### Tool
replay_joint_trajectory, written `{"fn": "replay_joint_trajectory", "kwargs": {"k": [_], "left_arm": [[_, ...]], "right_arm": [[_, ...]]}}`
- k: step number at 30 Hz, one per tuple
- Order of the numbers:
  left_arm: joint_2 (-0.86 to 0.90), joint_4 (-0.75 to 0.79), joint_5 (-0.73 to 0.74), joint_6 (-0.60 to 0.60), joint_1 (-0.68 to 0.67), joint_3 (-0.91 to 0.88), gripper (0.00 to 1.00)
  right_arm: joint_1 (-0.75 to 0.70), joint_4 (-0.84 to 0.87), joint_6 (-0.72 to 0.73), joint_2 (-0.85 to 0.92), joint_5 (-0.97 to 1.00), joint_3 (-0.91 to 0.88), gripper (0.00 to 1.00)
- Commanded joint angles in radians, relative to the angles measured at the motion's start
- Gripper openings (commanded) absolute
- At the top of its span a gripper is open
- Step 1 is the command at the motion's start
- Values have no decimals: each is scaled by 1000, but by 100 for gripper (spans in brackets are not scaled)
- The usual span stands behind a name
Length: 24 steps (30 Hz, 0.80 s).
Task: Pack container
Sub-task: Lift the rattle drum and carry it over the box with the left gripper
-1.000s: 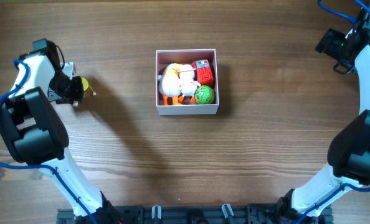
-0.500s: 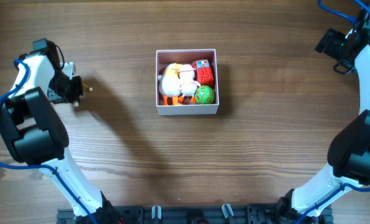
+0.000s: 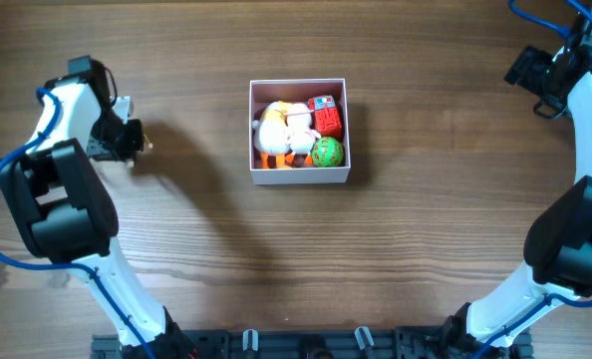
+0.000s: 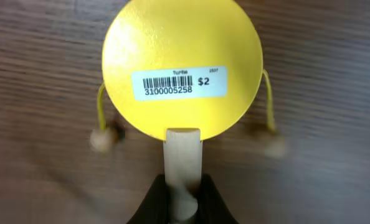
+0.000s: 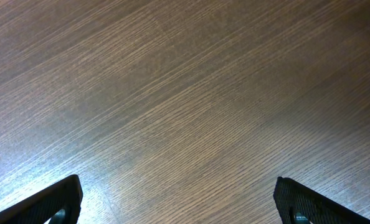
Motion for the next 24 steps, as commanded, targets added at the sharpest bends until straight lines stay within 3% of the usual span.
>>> {"fn": "replay_joint_trajectory", "kwargs": {"k": [1, 8, 13, 24], "left_arm": [[-128, -31, 10, -7, -52, 80, 4], [-264, -21, 29, -29, -197, 97, 4], [-333, 29, 151, -30, -356, 97, 5], [-311, 108, 193, -82, -645, 96, 9]], "right_arm": [[1, 2, 11, 1, 17, -2, 100], [1, 2, 11, 1, 17, -2, 100], [1, 2, 11, 1, 17, -2, 100], [1, 2, 11, 1, 17, -2, 100]]}}
